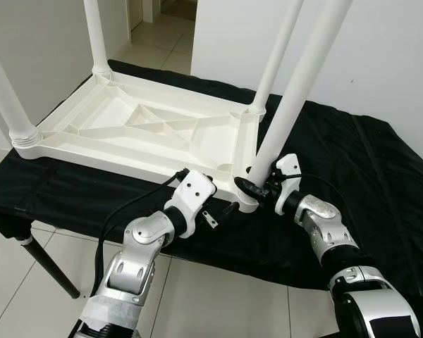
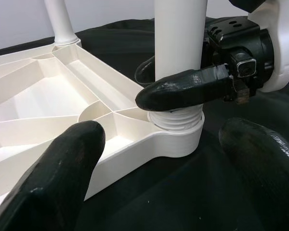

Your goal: Building children table

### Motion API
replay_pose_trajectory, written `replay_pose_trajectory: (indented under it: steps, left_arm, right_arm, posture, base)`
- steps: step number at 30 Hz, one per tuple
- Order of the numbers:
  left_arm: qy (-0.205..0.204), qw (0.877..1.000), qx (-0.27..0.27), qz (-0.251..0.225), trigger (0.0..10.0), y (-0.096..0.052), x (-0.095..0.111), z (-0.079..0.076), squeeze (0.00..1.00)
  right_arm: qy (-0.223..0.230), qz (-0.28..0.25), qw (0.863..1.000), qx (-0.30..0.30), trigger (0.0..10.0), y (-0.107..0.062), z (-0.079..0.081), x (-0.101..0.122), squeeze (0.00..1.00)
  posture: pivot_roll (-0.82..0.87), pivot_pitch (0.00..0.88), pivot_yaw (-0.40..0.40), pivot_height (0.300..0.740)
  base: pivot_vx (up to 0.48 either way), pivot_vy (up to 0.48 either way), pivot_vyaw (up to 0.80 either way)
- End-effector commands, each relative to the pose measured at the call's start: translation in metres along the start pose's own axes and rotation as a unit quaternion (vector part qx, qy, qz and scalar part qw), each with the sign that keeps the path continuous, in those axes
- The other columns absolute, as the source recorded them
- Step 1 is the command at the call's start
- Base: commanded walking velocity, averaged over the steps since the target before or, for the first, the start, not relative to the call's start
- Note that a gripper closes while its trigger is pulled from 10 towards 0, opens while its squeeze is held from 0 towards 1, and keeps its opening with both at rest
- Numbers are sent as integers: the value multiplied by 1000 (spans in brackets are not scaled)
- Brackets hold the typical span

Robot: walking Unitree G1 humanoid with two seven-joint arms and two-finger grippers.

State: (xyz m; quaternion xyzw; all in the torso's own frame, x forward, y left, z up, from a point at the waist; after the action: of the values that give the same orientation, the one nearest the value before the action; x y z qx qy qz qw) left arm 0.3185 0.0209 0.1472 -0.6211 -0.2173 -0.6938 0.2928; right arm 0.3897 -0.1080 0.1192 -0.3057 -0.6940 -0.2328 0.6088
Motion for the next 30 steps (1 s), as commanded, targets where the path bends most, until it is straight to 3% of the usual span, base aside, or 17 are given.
replay_pose_trajectory:
  steps: [1,6,7,13,20,24,25,27,30]
  left_arm:
    - [-3,999,36,-3,10000,1,0,4,0]
    - [-4,999,33,-3,10000,2,0,2,0]
    - [-4,999,32,-3,10000,2,0,2,0]
    - [-6,1000,27,-1,10000,3,-3,-2,0]
    - [-8,1000,24,1,10000,2,-5,-4,0]
    - [-8,1000,23,4,10000,1,-7,-4,0]
    - [-8,1000,23,5,10000,0,-8,-5,0]
    - [-8,1000,23,5,10000,0,-8,-5,0]
    - [-9,1000,24,7,10000,-1,-9,-5,0]
  right_arm:
    - [9,30,999,7,0,-6,5,-17,0]
    - [5,35,999,-23,0,-8,1,-24,0]
    - [8,35,999,-31,10000,-8,1,-25,0]
    - [13,28,994,-103,10000,-7,-7,-26,0]
    - [27,0,987,-157,10000,-6,0,-16,0]
    - [47,-11,972,-229,10000,-9,3,-11,0]
    - [47,-3,962,-271,10000,-12,3,-13,0]
    - [47,-3,962,-271,10000,-12,3,-13,0]
    - [37,11,940,-339,10000,-19,6,-13,0]
  posture:
    - [50,0,-103,740]
    - [44,0,-103,740]
    - [44,0,-103,740]
    - [37,0,-105,740]
    - [27,0,-109,740]
    - [23,0,-111,740]
    - [20,0,-111,740]
    - [20,0,-111,740]
    - [18,0,-111,740]
  base:
    - [0,0,0]
    - [0,0,0]
    - [0,0,0]
    - [0,0,0]
    - [0,0,0]
    - [0,0,0]
    - [0,0,0]
    - [0,0,0]
    - [0,0,0]
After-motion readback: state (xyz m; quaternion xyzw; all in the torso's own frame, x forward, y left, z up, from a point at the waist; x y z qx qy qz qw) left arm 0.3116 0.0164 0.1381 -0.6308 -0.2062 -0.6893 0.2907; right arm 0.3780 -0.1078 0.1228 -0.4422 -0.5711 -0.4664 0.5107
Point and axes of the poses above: a point about 5 cm out from each wrist's last joint towards the gripper, its own y axis pointing out of the wrist towards the gripper, its own x axis along the axis of the wrist's last joint, z = x × y, the point moved 6 cm from there along y, pointing out of the wrist towards the gripper, and after that the axes turned 5 degrees about -y, right-handed, at the moved point
